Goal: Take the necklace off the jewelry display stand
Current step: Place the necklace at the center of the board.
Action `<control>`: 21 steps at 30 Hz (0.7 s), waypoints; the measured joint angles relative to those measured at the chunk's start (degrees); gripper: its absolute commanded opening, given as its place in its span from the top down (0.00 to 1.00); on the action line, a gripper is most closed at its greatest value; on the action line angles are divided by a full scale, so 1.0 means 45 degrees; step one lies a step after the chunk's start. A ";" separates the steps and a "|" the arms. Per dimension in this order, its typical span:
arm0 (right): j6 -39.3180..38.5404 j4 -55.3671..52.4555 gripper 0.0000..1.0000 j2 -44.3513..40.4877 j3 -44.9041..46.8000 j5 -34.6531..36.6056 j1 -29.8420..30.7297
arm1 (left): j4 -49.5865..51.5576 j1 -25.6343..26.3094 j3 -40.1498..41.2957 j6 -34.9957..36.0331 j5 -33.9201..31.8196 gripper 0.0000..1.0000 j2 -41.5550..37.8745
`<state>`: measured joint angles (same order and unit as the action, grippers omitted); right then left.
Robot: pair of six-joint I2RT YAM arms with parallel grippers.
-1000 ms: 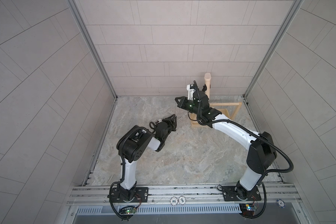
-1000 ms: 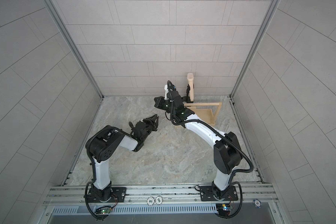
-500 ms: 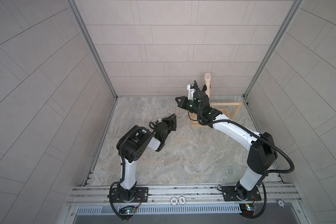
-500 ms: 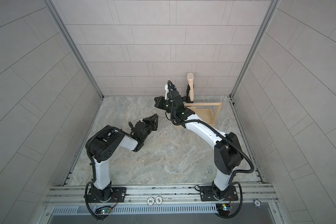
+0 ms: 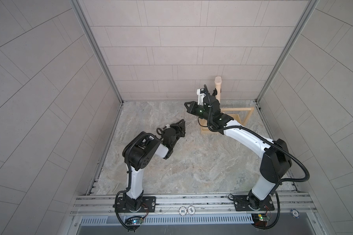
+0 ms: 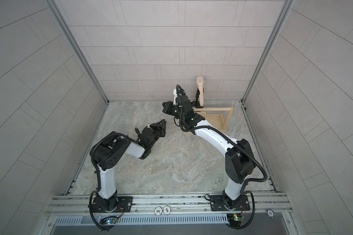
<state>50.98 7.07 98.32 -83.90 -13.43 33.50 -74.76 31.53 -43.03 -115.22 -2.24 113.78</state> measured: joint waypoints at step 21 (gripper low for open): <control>-0.0121 -0.0015 1.00 -0.0107 0.0719 0.0228 -0.0019 | 0.2458 -0.0869 0.0767 0.2331 0.2390 1.00 -0.1894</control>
<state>50.43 7.01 97.84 -80.66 -12.40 33.41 -63.70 27.62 -39.57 -104.73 8.51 105.25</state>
